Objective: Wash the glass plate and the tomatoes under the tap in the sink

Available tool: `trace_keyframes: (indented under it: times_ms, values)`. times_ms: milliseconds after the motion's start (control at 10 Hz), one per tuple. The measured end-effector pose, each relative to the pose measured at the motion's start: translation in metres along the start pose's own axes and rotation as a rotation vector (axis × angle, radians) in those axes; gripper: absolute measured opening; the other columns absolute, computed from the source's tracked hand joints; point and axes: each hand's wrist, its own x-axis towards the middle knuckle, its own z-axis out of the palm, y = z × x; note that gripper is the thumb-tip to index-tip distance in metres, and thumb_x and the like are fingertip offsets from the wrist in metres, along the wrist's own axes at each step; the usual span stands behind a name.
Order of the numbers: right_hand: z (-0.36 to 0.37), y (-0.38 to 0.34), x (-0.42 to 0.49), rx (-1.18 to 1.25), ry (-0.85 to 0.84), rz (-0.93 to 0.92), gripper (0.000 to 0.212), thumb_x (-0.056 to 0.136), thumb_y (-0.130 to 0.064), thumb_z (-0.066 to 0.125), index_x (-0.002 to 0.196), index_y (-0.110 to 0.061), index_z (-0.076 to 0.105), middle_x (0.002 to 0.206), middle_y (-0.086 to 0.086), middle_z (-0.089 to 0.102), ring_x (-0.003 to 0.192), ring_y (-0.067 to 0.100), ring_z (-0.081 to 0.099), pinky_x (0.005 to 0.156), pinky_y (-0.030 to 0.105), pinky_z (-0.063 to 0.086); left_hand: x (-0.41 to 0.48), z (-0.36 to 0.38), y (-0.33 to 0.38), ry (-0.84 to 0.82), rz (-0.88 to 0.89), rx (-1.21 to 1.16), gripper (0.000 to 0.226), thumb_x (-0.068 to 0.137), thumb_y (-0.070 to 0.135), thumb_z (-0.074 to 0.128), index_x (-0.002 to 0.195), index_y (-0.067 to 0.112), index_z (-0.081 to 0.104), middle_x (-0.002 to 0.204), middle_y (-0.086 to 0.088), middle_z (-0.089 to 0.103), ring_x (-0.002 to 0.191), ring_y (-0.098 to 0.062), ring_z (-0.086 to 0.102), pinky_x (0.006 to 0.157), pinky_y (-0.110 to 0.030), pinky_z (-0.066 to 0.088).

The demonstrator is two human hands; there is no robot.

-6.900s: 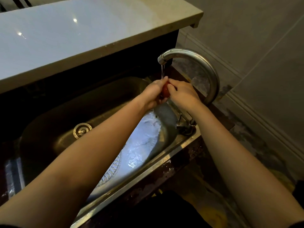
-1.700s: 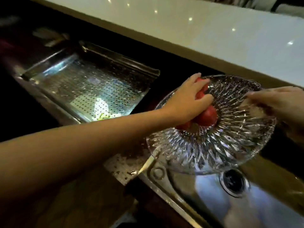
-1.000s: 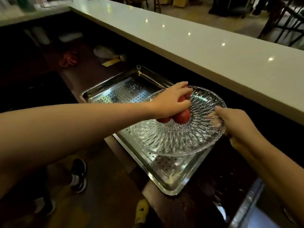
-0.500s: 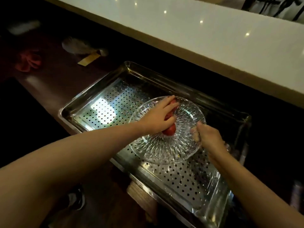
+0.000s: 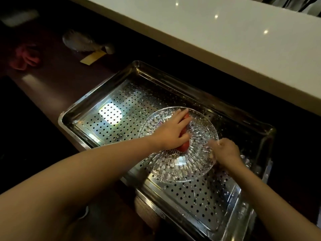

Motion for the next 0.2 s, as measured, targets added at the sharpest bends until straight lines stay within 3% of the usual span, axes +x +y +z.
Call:
trace_keyframes:
  times_ms: [200]
  values:
    - [-0.0074, -0.0022, 0.0061, -0.270, -0.056, -0.023, 0.024, 0.093, -0.029, 0.049, 0.086, -0.006, 0.054, 0.087, 0.014, 0.067, 0.080, 0.029, 0.064, 0.070, 0.033, 0.048, -0.0013, -0.0107, 0.0025, -0.088, 0.010, 0.095, 0.064, 0.091, 0.053, 0.039, 0.146, 0.029, 0.017, 0.158, 0.008, -0.004, 0.145, -0.017, -0.005, 0.115, -0.052, 0.015]
